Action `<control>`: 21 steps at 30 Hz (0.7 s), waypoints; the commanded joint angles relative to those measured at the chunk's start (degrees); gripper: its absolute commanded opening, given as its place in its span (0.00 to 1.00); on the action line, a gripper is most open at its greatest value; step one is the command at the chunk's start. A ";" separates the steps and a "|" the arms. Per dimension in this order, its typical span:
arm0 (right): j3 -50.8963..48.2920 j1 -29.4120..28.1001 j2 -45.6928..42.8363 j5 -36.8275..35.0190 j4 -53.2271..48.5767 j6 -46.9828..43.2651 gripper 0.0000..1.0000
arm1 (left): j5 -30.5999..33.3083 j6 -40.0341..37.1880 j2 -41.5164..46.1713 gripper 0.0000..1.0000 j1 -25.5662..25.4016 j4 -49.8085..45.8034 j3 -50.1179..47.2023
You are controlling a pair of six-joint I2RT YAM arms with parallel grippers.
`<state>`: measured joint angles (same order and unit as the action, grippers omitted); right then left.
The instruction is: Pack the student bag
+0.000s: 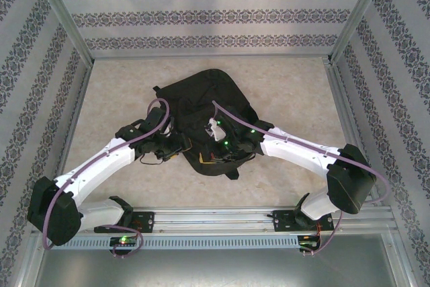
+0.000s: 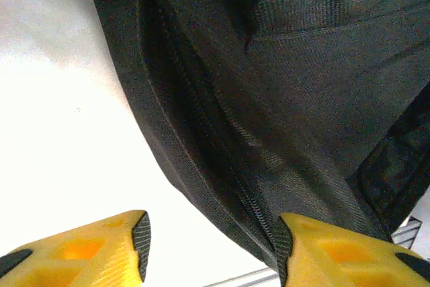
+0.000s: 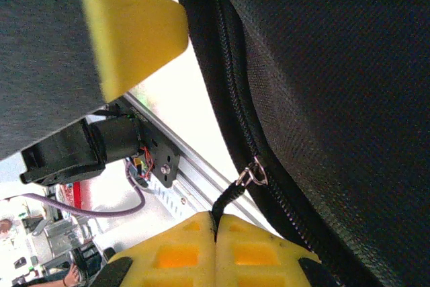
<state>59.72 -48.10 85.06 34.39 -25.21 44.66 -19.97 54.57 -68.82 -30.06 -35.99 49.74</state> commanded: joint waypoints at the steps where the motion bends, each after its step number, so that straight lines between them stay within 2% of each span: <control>1: -1.12 0.28 -1.39 0.42 0.47 -0.50 0.00 | -1.10 -0.06 -0.20 0.54 -0.79 1.58 -0.38; 5: -1.63 0.24 -1.38 0.57 0.82 -0.22 0.00 | -1.30 0.54 -2.96 0.53 -0.79 5.86 -0.02; 8: -1.46 0.28 -1.73 0.33 0.55 -0.28 0.00 | -2.11 0.83 -5.18 0.43 -0.79 8.12 -0.32; 11: -1.36 0.28 -2.12 0.61 0.10 -0.19 0.00 | -0.99 -0.71 -6.08 0.27 -0.79 8.13 -0.49; 15: -2.20 0.20 -3.19 1.02 -2.01 -0.76 0.00 | 0.98 -3.57 -6.18 0.00 -0.70 5.28 0.23; 21: -3.03 -0.05 -5.02 -0.20 -9.39 -3.44 0.00 | 3.80 -7.53 -3.99 0.00 0.29 0.40 1.41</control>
<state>57.56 -48.10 82.91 33.74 -28.05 43.55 -20.34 50.87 -74.30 -30.04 -30.87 49.76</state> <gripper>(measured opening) 0.064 0.052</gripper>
